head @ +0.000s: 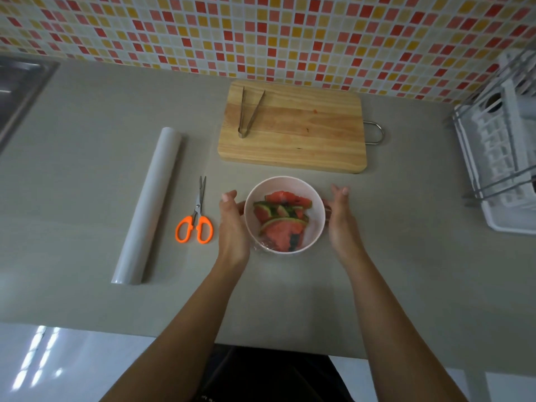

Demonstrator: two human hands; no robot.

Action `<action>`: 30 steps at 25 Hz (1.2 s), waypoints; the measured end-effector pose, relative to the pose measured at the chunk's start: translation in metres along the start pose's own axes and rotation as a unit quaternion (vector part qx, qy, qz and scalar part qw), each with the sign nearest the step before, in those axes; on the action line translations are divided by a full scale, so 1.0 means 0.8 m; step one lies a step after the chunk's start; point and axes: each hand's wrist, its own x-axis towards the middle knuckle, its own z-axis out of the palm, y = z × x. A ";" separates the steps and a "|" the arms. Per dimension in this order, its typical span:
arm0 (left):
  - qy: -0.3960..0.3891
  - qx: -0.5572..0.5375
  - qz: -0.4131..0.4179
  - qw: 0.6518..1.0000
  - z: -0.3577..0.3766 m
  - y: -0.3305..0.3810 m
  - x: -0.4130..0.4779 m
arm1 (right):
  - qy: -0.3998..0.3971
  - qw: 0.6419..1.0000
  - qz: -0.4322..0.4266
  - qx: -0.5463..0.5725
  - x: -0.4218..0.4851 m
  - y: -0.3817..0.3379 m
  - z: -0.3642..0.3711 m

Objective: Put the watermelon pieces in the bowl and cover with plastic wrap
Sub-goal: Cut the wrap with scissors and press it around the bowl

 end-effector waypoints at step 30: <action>-0.240 0.191 -0.138 0.942 0.011 0.064 0.106 | -0.261 0.945 0.074 -0.186 0.091 -0.068 0.004</action>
